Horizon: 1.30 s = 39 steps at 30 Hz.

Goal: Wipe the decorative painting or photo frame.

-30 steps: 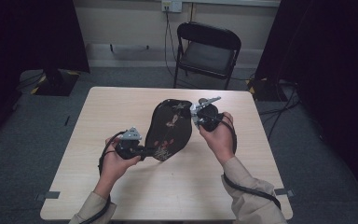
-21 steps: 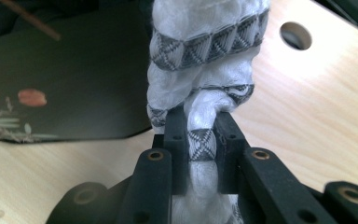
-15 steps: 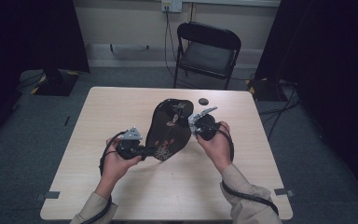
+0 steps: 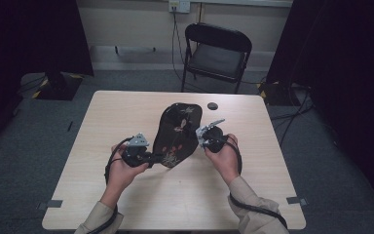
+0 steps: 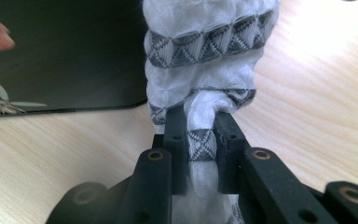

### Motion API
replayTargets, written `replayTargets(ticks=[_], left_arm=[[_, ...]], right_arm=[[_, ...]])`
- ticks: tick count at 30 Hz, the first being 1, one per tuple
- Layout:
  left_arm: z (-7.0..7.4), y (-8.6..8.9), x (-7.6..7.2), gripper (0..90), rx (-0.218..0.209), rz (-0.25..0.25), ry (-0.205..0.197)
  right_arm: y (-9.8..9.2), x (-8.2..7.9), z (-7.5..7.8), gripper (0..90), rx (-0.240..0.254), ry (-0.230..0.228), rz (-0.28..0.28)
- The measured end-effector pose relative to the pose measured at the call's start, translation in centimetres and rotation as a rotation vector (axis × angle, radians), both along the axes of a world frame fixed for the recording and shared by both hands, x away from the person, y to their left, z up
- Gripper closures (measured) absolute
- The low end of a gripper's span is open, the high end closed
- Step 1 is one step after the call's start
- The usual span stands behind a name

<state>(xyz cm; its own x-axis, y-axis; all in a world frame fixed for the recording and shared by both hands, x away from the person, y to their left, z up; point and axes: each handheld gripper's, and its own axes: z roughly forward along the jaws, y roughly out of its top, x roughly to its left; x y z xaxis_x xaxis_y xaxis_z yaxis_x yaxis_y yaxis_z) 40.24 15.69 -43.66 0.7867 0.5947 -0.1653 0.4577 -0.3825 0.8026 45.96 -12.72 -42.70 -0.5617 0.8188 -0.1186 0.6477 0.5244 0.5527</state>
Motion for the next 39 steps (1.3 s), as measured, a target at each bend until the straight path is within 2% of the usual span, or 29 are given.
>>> replayTargets(ticks=[4, 7, 14, 17, 27, 31, 34, 39], left_arm=[[0.0, 0.0, 0.0, 78.7, -0.003, 0.001, 0.002], [0.0, 0.0, 0.0, 78.7, -0.002, 0.002, 0.002], [-0.1, 0.0, 0.0, 78.7, -0.006, 0.004, 0.001], [-0.1, -0.1, -0.1, 78.7, -0.009, 0.009, 0.000], [-0.1, -0.3, -0.3, 78.7, -0.006, 0.026, -0.004], [-0.1, -0.6, -0.5, 78.6, -0.007, 0.034, -0.005], [-0.1, -0.7, -0.5, 78.7, -0.004, 0.036, -0.005], [-0.1, -0.9, -0.5, 78.6, -0.011, 0.047, -0.003]], right_arm=[[-0.3, 0.3, -0.5, 78.8, -0.006, 0.003, -0.015], [-0.9, 0.8, -0.4, 78.8, 0.010, 0.007, -0.033], [-0.8, 2.1, -0.5, 78.8, -0.013, 0.005, -0.036], [-0.6, 2.3, -1.0, 78.9, -0.012, 0.021, -0.030], [0.2, 0.0, -3.0, 78.8, 0.006, 0.081, 0.027], [0.6, -0.7, -3.1, 78.8, 0.013, 0.093, 0.045], [1.3, -1.3, -3.2, 78.8, 0.001, 0.093, 0.076], [2.0, -2.1, -3.2, 78.8, 0.014, 0.100, 0.116]])
